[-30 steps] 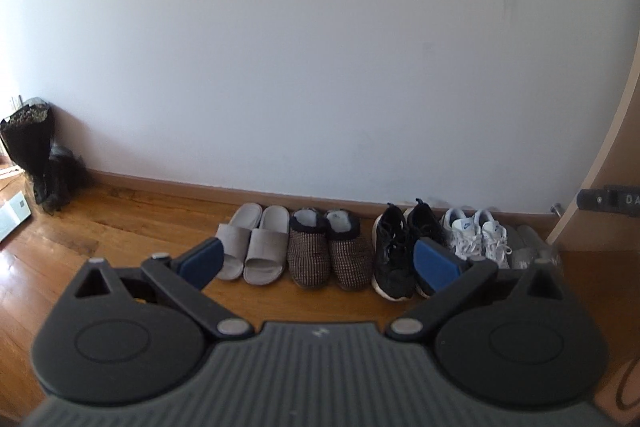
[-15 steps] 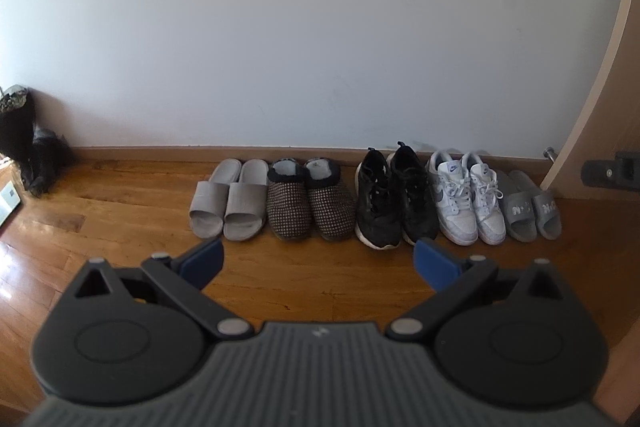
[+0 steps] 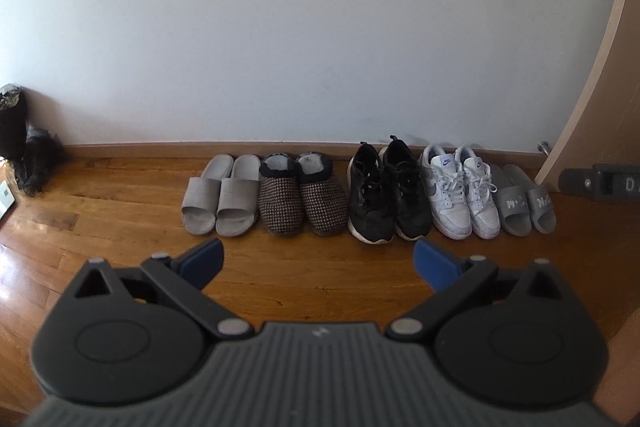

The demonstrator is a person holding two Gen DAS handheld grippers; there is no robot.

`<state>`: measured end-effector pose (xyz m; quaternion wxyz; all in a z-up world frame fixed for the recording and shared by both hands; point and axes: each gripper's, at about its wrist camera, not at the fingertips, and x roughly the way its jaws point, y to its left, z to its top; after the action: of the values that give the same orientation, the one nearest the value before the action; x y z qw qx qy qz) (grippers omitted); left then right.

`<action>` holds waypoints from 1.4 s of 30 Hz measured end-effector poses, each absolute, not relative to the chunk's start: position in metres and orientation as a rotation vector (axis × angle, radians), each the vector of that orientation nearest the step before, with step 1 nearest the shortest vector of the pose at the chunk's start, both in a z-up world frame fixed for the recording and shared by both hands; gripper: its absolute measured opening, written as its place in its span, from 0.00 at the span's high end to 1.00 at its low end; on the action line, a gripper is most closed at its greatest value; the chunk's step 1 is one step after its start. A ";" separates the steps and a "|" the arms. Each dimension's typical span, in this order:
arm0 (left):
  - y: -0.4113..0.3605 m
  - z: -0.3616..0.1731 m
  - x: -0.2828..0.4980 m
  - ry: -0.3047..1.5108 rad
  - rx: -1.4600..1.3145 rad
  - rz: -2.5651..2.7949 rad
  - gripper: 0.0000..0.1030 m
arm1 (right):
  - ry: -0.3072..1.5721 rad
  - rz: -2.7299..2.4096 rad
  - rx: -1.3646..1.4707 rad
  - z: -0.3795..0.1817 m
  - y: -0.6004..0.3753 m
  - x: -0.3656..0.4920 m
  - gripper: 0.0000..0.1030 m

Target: Organize scattered shoes

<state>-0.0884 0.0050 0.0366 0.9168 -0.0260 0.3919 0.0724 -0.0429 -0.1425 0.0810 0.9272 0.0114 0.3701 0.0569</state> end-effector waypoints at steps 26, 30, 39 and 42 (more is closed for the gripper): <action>-0.002 0.036 -0.089 0.812 -0.071 0.088 0.00 | 0.787 0.115 0.013 0.075 -0.128 -0.037 0.00; -0.001 0.035 -0.088 0.816 -0.075 0.089 0.00 | 0.787 0.108 0.019 0.075 -0.128 -0.037 0.00; 0.000 0.035 -0.088 0.815 -0.074 0.092 0.00 | 0.787 0.112 0.019 0.076 -0.127 -0.037 0.00; 0.000 0.037 -0.089 0.808 -0.078 0.091 0.00 | 0.788 0.112 0.020 0.076 -0.127 -0.037 0.00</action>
<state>-0.0893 -0.0001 0.0368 0.9178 -0.0378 0.3928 0.0442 -0.0367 -0.1269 0.0756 0.9218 0.0096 0.3837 0.0547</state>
